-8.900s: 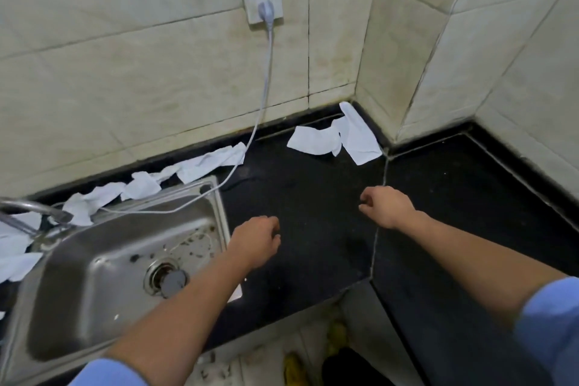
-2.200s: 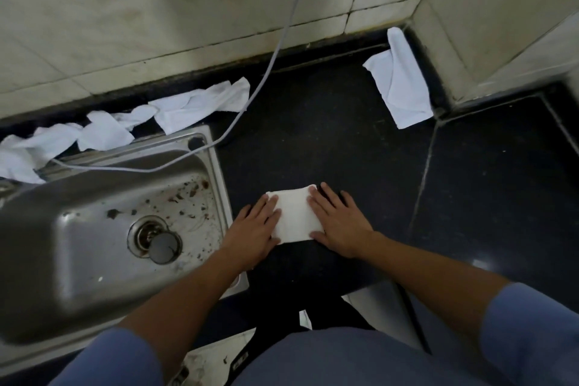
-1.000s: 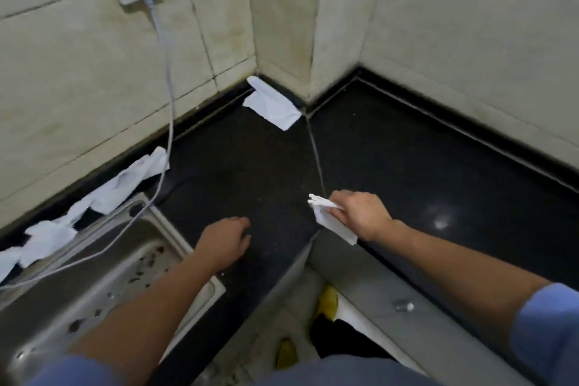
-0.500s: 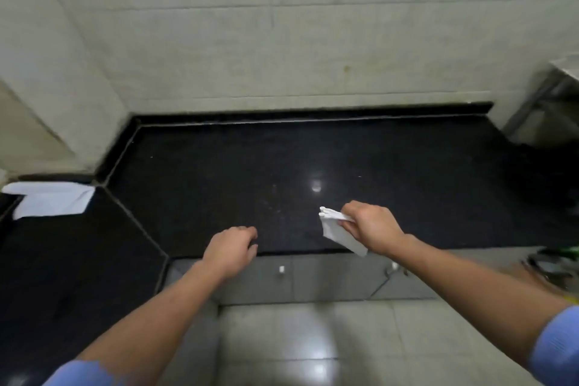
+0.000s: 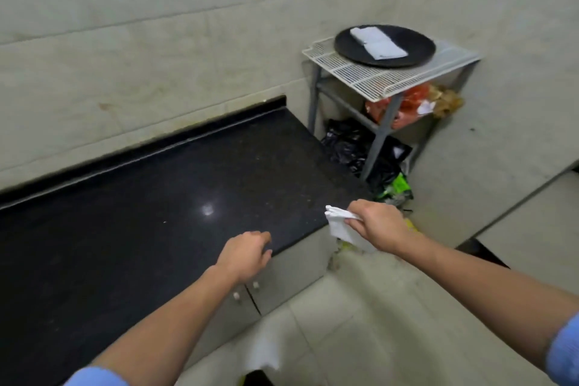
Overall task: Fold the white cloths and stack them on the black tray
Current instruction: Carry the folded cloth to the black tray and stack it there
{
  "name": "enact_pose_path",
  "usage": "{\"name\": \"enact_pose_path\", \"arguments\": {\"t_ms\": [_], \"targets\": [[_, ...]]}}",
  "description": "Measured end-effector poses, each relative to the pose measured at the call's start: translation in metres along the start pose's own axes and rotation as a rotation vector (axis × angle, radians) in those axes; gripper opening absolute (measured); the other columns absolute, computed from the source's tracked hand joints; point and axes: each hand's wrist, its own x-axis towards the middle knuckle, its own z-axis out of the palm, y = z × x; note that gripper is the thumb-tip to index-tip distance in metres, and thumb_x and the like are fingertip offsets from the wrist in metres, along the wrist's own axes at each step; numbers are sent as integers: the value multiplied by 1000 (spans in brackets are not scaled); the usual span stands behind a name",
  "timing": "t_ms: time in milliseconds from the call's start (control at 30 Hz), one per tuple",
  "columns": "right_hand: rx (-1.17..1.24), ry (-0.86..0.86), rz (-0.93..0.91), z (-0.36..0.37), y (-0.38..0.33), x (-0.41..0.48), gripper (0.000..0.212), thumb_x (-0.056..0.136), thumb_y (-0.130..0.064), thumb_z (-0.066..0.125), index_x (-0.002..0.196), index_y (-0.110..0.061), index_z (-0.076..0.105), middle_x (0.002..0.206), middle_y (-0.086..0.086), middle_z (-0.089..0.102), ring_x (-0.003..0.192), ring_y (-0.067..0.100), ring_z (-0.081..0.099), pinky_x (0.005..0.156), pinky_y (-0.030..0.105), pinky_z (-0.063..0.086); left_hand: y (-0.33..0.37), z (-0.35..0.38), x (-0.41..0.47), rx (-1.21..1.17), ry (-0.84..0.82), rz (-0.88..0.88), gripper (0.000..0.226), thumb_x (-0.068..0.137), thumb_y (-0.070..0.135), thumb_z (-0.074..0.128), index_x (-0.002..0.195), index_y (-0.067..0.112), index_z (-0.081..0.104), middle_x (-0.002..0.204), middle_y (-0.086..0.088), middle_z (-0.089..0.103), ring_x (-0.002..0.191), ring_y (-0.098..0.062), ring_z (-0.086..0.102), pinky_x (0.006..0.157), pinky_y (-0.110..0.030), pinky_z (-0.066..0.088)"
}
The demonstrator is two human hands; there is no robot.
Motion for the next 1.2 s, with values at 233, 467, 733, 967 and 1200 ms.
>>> {"name": "enact_pose_path", "arguments": {"t_ms": [233, 467, 733, 967, 1200], "targets": [[51, 116, 196, -33, 115, 21, 20, 94, -40, 51, 105, -25, 59, 103, -3, 64, 96, 25, 61, 67, 34, 40, 57, -17, 141, 40, -17, 181, 24, 91, 36, 47, 107, 21, 56, 110, -1, 65, 100, -25, 60, 78, -37, 50], [101, 303, 247, -120, 209, 100, 21, 88, -40, 46, 92, -25, 58, 88, 1, 64, 83, 30, 62, 64, 40, 48, 104, -71, 295, -19, 82, 336, 21, 92, 33, 50, 106, 21, 59, 102, 0, 65, 95, -25, 60, 71, -35, 46], [-8, 419, 313, -214, 279, 209, 15, 93, -29, 56, 103, -22, 63, 101, 4, 68, 94, 30, 60, 66, 31, 34, 127, -141, 425, -74, 184, 357, 18, 90, 32, 53, 102, 21, 59, 97, 1, 62, 93, -24, 59, 71, -36, 48], [57, 175, 208, -246, 333, 323, 7, 90, -31, 61, 97, -30, 63, 95, -5, 63, 89, 19, 56, 70, 34, 42, 131, -156, 496, -63, 322, 304, 22, 89, 27, 53, 106, 15, 61, 103, -2, 57, 101, -22, 53, 77, -35, 48], [114, -2, -67, -250, 393, 433, 3, 88, -27, 65, 87, -29, 62, 87, -9, 57, 88, 18, 55, 72, 33, 40, 152, -159, 565, 1, 448, 163, 25, 88, 26, 56, 109, 15, 62, 105, -3, 57, 97, -22, 52, 83, -37, 46]]}}
